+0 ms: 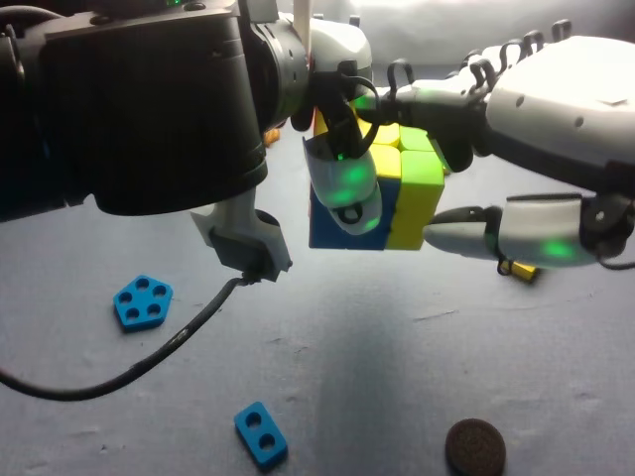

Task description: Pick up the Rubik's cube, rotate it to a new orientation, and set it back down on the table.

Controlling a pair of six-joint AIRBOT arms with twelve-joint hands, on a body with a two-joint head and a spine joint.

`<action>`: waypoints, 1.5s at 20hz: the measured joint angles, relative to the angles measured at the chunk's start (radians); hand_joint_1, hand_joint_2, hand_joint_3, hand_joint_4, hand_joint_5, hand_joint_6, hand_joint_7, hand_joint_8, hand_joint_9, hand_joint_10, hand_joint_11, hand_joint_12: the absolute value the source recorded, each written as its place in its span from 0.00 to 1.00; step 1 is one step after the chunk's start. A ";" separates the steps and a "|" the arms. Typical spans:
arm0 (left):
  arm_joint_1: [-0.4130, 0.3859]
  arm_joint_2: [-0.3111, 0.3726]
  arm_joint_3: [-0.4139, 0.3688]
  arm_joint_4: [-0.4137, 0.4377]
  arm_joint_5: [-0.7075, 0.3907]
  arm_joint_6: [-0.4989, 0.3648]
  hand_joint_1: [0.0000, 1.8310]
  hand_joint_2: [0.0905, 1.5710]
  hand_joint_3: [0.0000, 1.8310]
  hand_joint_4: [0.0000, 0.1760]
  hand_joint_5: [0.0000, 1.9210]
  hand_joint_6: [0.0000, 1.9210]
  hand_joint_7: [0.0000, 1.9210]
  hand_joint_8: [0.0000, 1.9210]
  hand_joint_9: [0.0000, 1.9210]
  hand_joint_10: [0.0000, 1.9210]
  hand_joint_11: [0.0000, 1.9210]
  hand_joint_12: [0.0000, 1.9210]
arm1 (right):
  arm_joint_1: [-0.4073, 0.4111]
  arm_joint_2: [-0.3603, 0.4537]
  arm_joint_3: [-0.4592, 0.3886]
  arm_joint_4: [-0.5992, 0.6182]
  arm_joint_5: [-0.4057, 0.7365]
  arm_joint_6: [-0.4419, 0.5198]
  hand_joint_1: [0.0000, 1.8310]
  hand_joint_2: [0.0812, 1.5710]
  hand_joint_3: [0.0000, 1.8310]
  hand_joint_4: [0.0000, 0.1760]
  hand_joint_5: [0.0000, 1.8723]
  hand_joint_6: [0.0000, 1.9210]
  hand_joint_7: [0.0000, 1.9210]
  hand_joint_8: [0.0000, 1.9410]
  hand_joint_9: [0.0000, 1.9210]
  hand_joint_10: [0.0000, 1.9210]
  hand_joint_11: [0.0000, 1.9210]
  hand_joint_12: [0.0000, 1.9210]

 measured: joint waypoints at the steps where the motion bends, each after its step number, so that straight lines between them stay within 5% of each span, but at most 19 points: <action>1: 0.000 0.000 0.000 0.010 0.005 -0.001 0.58 0.81 0.00 0.00 0.27 0.82 0.07 0.89 0.09 0.88 0.08 0.93 | 0.012 0.008 -0.001 -0.001 -0.013 0.002 0.38 0.76 0.00 0.00 0.09 0.00 0.21 0.87 0.20 1.00 0.15 1.00; 2: 0.000 0.000 0.000 0.015 0.010 -0.003 0.58 0.81 0.00 0.00 0.27 0.82 0.07 0.89 0.09 0.88 0.08 0.93 | 0.022 0.015 -0.001 -0.001 -0.027 0.002 0.38 0.76 0.00 0.00 0.09 0.00 0.21 0.87 0.20 1.00 0.15 1.00; 3: 0.000 0.000 0.000 0.018 0.011 -0.003 0.66 0.72 0.00 0.00 0.13 0.81 0.06 0.89 0.09 0.88 0.09 0.93 | 0.027 0.019 -0.001 -0.001 -0.034 0.003 0.37 0.77 0.00 0.00 0.08 0.00 0.21 0.86 0.20 0.99 0.15 1.00; 5: 0.000 0.000 0.000 0.014 0.006 -0.003 0.58 0.81 0.00 0.00 0.31 0.80 0.07 0.91 0.09 0.90 0.09 0.95 | 0.035 0.021 -0.001 -0.001 -0.045 0.004 0.38 0.76 0.00 0.00 0.08 0.00 0.21 0.87 0.19 0.99 0.14 1.00; 11: 0.000 0.009 0.000 0.028 0.004 -0.004 0.57 0.83 0.00 0.00 0.31 0.82 0.06 0.90 0.09 0.89 0.09 0.93 | 0.078 0.026 0.003 -0.003 -0.072 0.006 0.38 0.76 0.00 0.00 0.09 0.00 0.20 0.87 0.19 1.00 0.15 1.00; 15: 0.000 0.013 -0.003 -0.020 -0.003 0.004 0.57 0.83 0.00 0.00 0.31 0.81 0.08 0.89 0.11 0.87 0.09 0.93 | 0.111 0.040 0.008 -0.006 0.035 0.020 0.37 0.77 0.00 0.00 0.08 0.00 0.20 0.86 0.18 0.99 0.14 1.00; 16: 0.000 0.015 -0.006 -0.016 0.002 0.004 0.56 0.84 0.00 0.00 0.30 0.83 0.07 0.89 0.10 0.88 0.09 0.94 | 0.111 0.045 0.008 0.000 0.027 0.021 0.34 0.78 0.00 0.00 0.08 0.00 0.15 0.78 0.14 0.96 0.10 1.00; 17: 0.000 0.021 -0.008 -0.011 0.005 0.004 0.62 0.75 0.00 0.00 0.16 0.83 0.07 0.90 0.09 0.88 0.08 0.93 | 0.111 0.047 0.011 0.000 0.013 0.028 0.35 0.77 0.00 0.00 0.10 0.01 0.15 0.67 0.12 0.87 0.06 1.00; 18: 0.000 0.023 -0.008 -0.010 0.005 0.004 0.58 0.81 0.00 0.00 0.28 0.81 0.07 0.90 0.09 0.89 0.08 0.94 | 0.109 0.048 0.012 0.000 0.012 0.035 0.35 0.77 0.00 0.00 0.11 0.01 0.17 0.55 0.12 0.78 0.03 1.00; 20: 0.005 0.037 -0.011 -0.010 0.010 0.003 0.57 0.83 0.00 0.00 0.30 0.83 0.08 0.90 0.11 0.89 0.09 0.94 | 0.109 0.048 0.025 -0.003 0.010 0.048 0.30 0.79 0.00 0.00 0.10 0.00 0.20 0.20 0.12 0.49 0.00 0.87; 22: 0.019 0.048 -0.011 -0.003 0.003 0.005 0.56 0.84 0.00 0.00 0.30 0.83 0.08 0.89 0.10 0.88 0.09 0.93 | 0.109 0.048 0.041 -0.003 0.008 0.055 0.28 0.79 0.00 0.00 0.09 0.00 0.21 0.03 0.13 0.27 0.00 0.73; 25: 0.047 0.053 -0.010 0.025 0.015 -0.018 0.56 0.84 0.00 0.00 0.30 0.84 0.08 0.89 0.11 0.88 0.09 0.92 | 0.106 0.048 0.069 -0.009 -0.005 0.086 0.28 0.79 0.00 0.00 0.09 0.00 0.20 0.01 0.14 0.20 0.00 0.67; 26: 0.057 0.054 -0.010 0.031 0.027 -0.035 0.57 0.83 0.00 0.00 0.31 0.82 0.09 0.89 0.11 0.88 0.08 0.93 | 0.095 0.048 0.086 -0.089 -0.004 0.169 0.25 0.79 0.00 0.00 0.07 0.00 0.15 0.00 0.10 0.13 0.00 0.43; 27: 0.069 0.055 -0.010 0.040 0.037 -0.048 0.57 0.83 0.00 0.00 0.31 0.82 0.09 0.89 0.11 0.88 0.08 0.93 | 0.085 0.049 0.097 -0.164 0.003 0.248 0.25 0.79 0.00 0.00 0.07 0.00 0.15 0.00 0.10 0.13 0.00 0.43; 28: 0.082 0.055 -0.010 0.049 0.047 -0.067 0.56 0.85 0.00 0.00 0.29 0.84 0.06 0.91 0.09 0.91 0.08 0.96 | 0.077 0.050 0.104 -0.208 0.004 0.296 0.26 0.78 0.00 0.00 0.06 0.00 0.12 0.00 0.10 0.05 0.00 0.24; 30: 0.116 0.058 -0.010 0.071 0.067 -0.106 0.57 0.82 0.01 0.00 0.31 0.81 0.06 0.92 0.09 0.91 0.09 0.96 | 0.074 0.050 0.114 -0.239 0.011 0.323 0.26 0.78 0.00 0.00 0.04 0.00 0.10 0.00 0.09 0.01 0.00 0.14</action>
